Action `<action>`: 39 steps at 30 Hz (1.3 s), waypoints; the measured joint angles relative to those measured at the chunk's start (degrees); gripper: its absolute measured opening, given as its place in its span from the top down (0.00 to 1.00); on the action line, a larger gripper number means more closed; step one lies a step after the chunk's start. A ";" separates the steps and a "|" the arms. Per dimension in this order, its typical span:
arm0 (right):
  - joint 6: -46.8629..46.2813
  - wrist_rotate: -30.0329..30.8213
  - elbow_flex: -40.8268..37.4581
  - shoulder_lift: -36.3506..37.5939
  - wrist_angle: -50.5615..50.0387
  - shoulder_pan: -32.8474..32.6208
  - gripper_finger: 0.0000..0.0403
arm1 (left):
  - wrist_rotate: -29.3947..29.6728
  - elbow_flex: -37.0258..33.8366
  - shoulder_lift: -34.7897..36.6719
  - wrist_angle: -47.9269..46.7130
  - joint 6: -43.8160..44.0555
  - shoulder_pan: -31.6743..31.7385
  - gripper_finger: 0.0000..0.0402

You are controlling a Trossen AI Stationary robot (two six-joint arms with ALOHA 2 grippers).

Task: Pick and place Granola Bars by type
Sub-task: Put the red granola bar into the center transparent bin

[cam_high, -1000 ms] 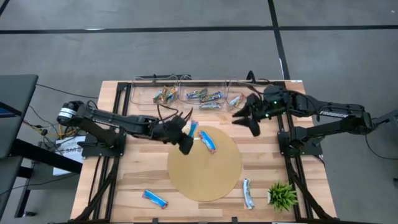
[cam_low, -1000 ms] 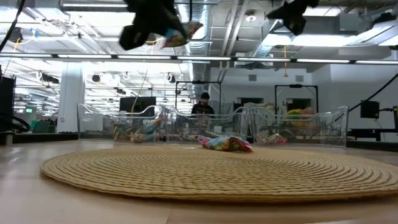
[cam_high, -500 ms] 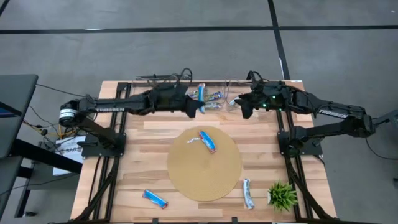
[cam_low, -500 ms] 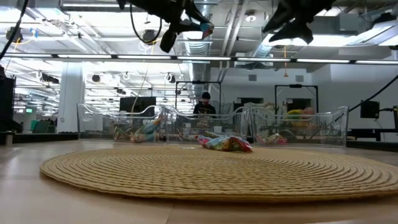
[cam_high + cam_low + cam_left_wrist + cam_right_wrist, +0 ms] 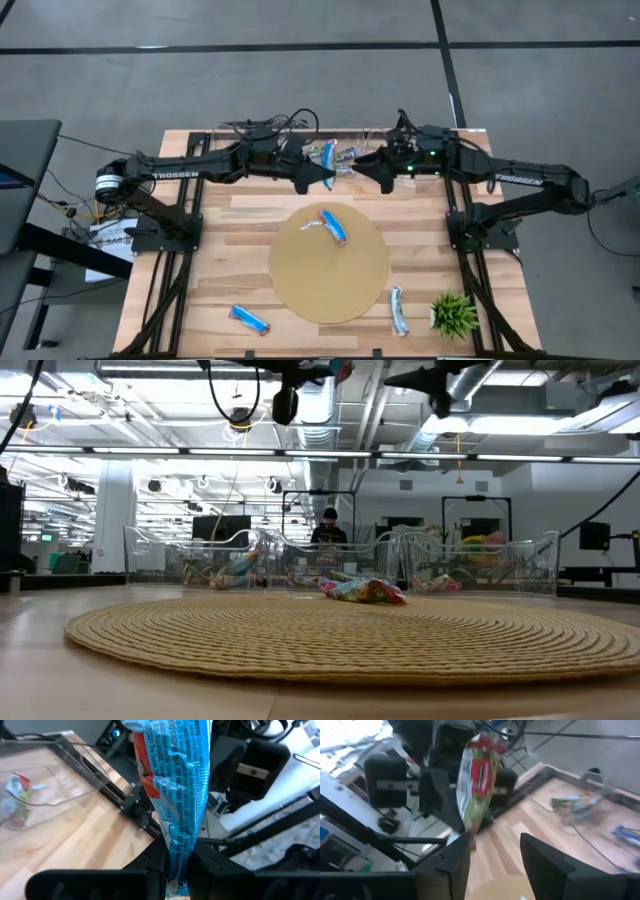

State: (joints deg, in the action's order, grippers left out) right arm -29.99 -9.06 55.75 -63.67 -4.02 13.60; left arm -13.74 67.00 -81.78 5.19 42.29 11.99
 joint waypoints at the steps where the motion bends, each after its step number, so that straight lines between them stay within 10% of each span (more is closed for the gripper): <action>1: -0.05 -0.04 -0.02 -0.66 1.48 -0.13 0.59 | -0.47 0.00 0.00 -0.03 -0.01 -0.18 0.90; 20: 1.58 -5.18 9.44 -13.23 9.86 -3.28 0.49 | -3.60 -0.02 0.00 2.97 0.45 -2.39 0.90; 30: 4.58 -4.34 14.29 -14.78 1.62 -3.51 0.78 | -1.32 -0.04 0.00 0.75 0.36 -2.36 0.89; 39: 6.53 0.10 14.27 -13.93 -10.98 -3.36 0.90 | 0.96 -0.04 0.00 -1.20 -0.01 -0.63 0.65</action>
State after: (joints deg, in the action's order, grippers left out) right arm -23.46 -8.96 70.02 -77.60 -15.00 10.24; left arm -12.78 66.96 -81.78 4.00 42.28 11.36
